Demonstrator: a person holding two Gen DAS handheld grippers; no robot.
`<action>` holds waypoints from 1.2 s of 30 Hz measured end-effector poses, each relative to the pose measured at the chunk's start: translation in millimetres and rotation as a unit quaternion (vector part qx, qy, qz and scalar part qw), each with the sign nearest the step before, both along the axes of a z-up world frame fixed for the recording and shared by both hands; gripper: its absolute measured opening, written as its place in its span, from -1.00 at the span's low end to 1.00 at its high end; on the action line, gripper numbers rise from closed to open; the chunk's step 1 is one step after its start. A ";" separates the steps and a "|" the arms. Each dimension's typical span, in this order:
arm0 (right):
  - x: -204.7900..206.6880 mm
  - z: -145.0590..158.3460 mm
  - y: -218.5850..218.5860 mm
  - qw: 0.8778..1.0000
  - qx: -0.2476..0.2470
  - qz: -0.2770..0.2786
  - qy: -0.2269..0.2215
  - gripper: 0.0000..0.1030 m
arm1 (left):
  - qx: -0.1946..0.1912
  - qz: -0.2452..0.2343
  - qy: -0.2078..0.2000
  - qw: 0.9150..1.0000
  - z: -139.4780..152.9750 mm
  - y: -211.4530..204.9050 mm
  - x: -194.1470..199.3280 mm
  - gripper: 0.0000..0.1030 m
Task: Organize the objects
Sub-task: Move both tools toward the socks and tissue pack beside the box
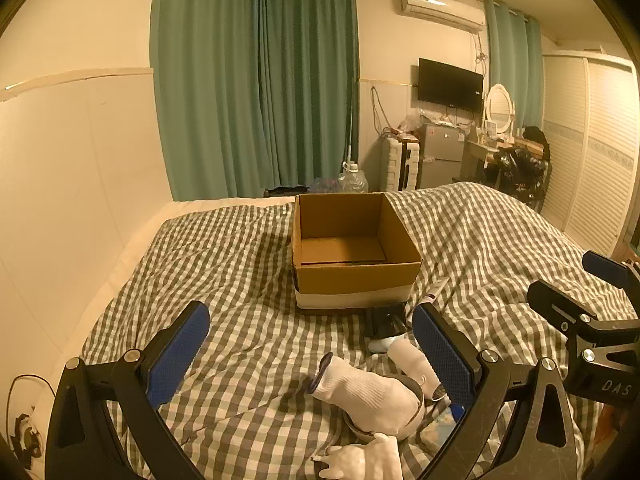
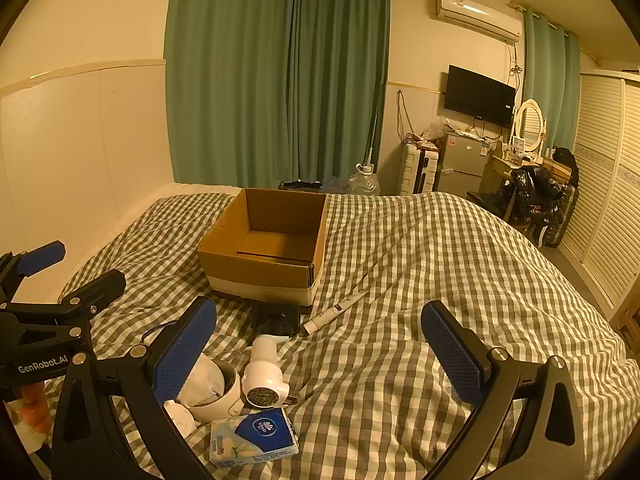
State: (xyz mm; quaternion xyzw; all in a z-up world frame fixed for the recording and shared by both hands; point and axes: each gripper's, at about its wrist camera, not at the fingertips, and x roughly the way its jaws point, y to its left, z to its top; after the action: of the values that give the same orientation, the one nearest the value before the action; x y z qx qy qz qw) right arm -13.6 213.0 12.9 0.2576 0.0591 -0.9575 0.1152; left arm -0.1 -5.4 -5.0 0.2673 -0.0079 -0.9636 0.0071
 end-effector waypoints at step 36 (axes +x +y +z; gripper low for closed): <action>-1.1 2.7 -1.9 1.000 -0.001 0.010 0.000 0.99 | 0.002 -0.004 -0.019 1.000 -2.8 3.7 -3.2 1.00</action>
State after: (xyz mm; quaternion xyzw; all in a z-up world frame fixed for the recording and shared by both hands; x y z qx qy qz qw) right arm -14.7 211.1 15.6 0.2569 0.0605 -0.9564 0.1246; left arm -3.2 -1.7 -7.8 0.2857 -0.0069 -0.9583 0.0029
